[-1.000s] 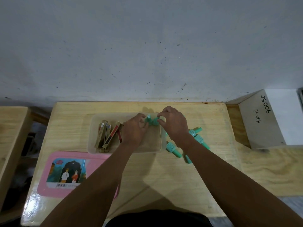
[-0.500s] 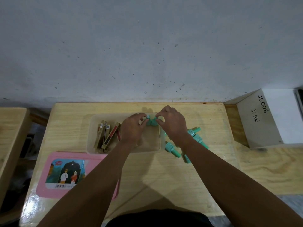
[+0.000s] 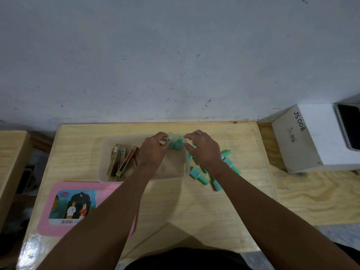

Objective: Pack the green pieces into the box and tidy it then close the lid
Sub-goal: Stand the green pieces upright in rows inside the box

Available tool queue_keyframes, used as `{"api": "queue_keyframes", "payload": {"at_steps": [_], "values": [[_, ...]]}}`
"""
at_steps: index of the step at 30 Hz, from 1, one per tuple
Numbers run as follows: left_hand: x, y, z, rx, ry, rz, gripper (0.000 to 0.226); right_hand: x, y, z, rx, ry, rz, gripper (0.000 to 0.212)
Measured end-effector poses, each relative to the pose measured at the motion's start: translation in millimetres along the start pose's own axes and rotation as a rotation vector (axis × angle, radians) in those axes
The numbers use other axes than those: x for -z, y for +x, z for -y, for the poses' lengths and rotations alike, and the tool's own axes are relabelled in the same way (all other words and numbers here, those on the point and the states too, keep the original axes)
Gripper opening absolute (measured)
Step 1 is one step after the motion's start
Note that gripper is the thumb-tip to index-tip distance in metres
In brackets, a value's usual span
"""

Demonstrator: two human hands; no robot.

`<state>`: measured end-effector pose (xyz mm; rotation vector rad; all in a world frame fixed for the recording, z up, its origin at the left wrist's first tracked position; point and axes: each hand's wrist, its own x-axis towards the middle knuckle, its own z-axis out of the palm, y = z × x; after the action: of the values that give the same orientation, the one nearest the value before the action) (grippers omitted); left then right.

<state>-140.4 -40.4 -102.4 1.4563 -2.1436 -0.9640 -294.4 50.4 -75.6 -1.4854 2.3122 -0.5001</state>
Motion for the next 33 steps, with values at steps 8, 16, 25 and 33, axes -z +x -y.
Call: {"api": "queue_keyframes", "payload": {"at_steps": [8, 16, 25, 33], "values": [[4.1, 1.0, -3.9, -0.003, 0.066, 0.02, 0.034, -10.4, 29.0, 22.1, -0.055, -0.129, 0.273, 0.059], [4.9, 9.2, -7.2, -0.077, 0.174, 0.073, 0.025, -15.0, 51.9, 33.5, 0.124, -0.364, 0.316, 0.032], [4.0, 6.4, -1.6, -0.11, 0.162, 0.079, 0.026, -10.2, 45.6, 21.5, 0.03, -0.137, 0.258, 0.047], [4.2, -14.9, -11.7, -0.116, 0.161, 0.01, 0.039, 20.3, -23.0, -21.8, -0.074, 0.087, 0.006, 0.033]]}}
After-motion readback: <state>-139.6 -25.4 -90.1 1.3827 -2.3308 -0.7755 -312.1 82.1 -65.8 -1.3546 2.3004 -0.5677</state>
